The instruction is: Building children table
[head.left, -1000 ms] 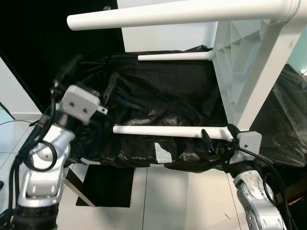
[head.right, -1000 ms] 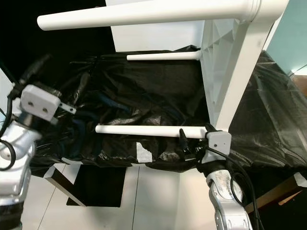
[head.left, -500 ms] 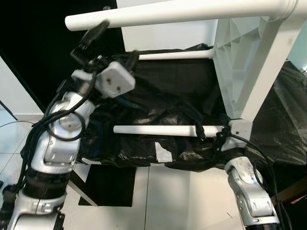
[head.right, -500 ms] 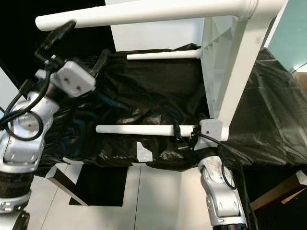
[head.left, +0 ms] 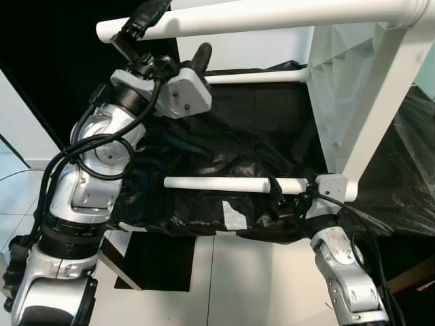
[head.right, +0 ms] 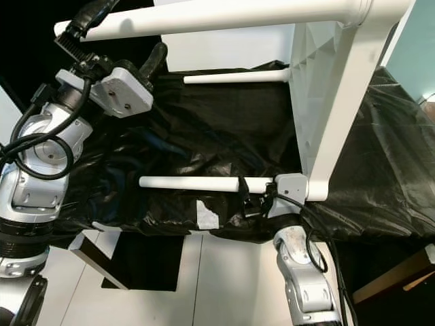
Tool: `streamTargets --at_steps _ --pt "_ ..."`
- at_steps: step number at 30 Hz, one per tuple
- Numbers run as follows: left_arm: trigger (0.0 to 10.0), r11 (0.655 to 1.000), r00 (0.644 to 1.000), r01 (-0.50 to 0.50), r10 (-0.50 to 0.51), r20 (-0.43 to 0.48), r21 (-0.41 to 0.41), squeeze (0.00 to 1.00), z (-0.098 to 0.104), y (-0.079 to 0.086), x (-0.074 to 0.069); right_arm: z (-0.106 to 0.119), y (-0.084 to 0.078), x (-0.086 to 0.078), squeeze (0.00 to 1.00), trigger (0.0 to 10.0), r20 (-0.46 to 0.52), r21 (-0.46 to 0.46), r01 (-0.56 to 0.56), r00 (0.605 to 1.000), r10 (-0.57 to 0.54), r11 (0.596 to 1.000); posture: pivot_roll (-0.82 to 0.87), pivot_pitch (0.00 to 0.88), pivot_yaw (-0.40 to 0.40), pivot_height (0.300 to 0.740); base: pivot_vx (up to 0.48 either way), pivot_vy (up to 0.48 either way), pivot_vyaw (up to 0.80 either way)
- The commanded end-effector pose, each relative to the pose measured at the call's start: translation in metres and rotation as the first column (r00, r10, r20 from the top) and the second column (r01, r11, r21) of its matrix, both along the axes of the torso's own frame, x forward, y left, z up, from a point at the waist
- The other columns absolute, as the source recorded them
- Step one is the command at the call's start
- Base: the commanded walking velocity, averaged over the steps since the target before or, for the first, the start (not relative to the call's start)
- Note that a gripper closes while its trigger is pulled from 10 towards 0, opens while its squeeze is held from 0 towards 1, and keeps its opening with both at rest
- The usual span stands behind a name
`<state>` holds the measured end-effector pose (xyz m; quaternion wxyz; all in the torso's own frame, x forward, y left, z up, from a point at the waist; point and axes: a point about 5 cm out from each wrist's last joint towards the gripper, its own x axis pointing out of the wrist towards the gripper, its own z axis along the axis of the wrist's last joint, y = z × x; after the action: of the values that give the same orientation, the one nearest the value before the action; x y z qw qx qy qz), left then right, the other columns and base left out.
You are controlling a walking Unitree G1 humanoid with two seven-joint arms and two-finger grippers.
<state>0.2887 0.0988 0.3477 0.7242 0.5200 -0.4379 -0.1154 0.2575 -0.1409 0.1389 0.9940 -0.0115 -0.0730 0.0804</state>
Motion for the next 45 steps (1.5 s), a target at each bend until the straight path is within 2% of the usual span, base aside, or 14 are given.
streamTargets --at_steps 1,4,5,11,18,23,27,29,30,32,33,35,38,45 --pt "10.0 1.0 0.999 -0.011 0.01 0.043 0.027 0.0 0.006 -0.009 0.004 0.001 0.0 -0.003 0.0 10.0 -0.005 0.007 -0.004 1.0 0.004 1.0 0.02 0.0 0.054 0.74 0.0 0.0 0.0" --pt "10.0 0.999 1.0 -0.011 0.01 0.022 0.05 0.0 0.007 -0.014 0.009 0.001 -0.002 -0.004 0.0 10.0 -0.005 0.006 0.001 1.0 -0.001 1.0 0.02 0.0 0.054 0.74 0.0 0.0 0.0" --pt "10.0 0.995 0.999 -0.032 0.035 -0.035 0.097 0.0 0.007 -0.022 0.018 0.002 -0.004 -0.004 0.0 10.0 -0.005 0.004 0.01 1.0 -0.01 1.0 0.03 0.0 0.059 0.74 0.0 0.0 0.0" --pt "10.0 0.99 0.989 -0.039 0.058 -0.135 0.134 0.0 0.008 -0.033 0.03 0.002 -0.001 -0.005 0.0 10.0 -0.005 0.008 0.007 1.0 -0.007 1.0 0.03 0.0 0.063 0.74 0.0 0.0 0.0" --pt "10.0 0.979 0.988 -0.071 0.096 -0.124 0.192 0.0 0.016 -0.04 0.039 0.002 0.002 -0.006 0.0 10.0 -0.012 0.009 -0.002 1.0 0.002 1.0 0.04 0.0 0.06 0.74 0.0 0.0 0.0" --pt "10.0 0.969 0.988 -0.109 0.131 -0.088 0.22 0.0 0.035 -0.049 0.044 0.001 0.004 -0.009 0.0 10.0 -0.029 0.007 -0.019 0.999 0.02 1.0 0.05 0.0 0.047 0.74 0.0 0.0 0.0" --pt "10.0 0.963 0.981 -0.124 0.156 -0.117 0.24 0.0 0.041 -0.051 0.046 0.002 0.007 -0.013 0.0 10.0 -0.032 0.024 -0.033 0.999 0.034 0.999 0.06 0.001 0.051 0.74 0.0 0.0 0.0" --pt "10.0 0.967 0.962 -0.136 0.181 -0.204 0.216 0.0 0.04 -0.046 0.052 0.003 0.011 -0.016 0.0 10.0 -0.034 0.048 -0.036 0.999 0.038 0.998 0.05 0.003 0.062 0.74 0.0 0.0 0.0" --pt "4.9 0.963 0.951 -0.163 0.211 -0.225 0.215 0.0 0.038 -0.041 0.057 0.004 0.012 -0.017 0.0 10.0 -0.034 0.059 -0.034 0.999 0.036 0.998 0.05 0.003 0.065 0.74 0.0 0.0 0.0" --pt "4.9 0.96 0.944 -0.182 0.232 -0.234 0.214 0.0 0.037 -0.036 0.06 0.004 0.012 -0.019 0.0 10.0 -0.034 0.065 -0.033 0.999 0.035 0.997 0.04 0.005 0.067 0.74 0.0 0.0 0.0" --pt "0.0 0.953 0.935 -0.202 0.256 -0.246 0.224 0.0 0.034 -0.033 0.064 0.004 0.012 -0.02 0.0 10.0 -0.037 0.071 -0.025 0.999 0.028 0.997 0.04 0.006 0.071 0.74 0.0 0.0 0.0" --pt "0.0 0.949 0.928 -0.214 0.271 -0.254 0.23 0.0 0.032 -0.03 0.067 0.004 0.012 -0.021 0.0 10.0 -0.04 0.075 -0.019 0.999 0.022 0.997 0.04 0.006 0.071 0.74 0.0 0.0 0.0" --pt "0.0 0.961 0.865 -0.208 0.267 -0.424 0.181 0.0 0.016 -0.016 0.075 0.004 0.011 -0.024 0.0 10.0 -0.045 0.085 -0.005 0.999 0.009 0.996 0.03 0.008 0.082 0.74 0.0 0.0 0.0" --pt "0.0 0.964 0.829 -0.245 0.263 -0.493 0.102 0.0 0.011 0.0 0.074 0.006 0.01 -0.027 0.0 10.0 -0.044 0.097 0.005 0.999 -0.001 0.995 0.03 0.007 0.088 0.74 0.0 0.0 0.0"
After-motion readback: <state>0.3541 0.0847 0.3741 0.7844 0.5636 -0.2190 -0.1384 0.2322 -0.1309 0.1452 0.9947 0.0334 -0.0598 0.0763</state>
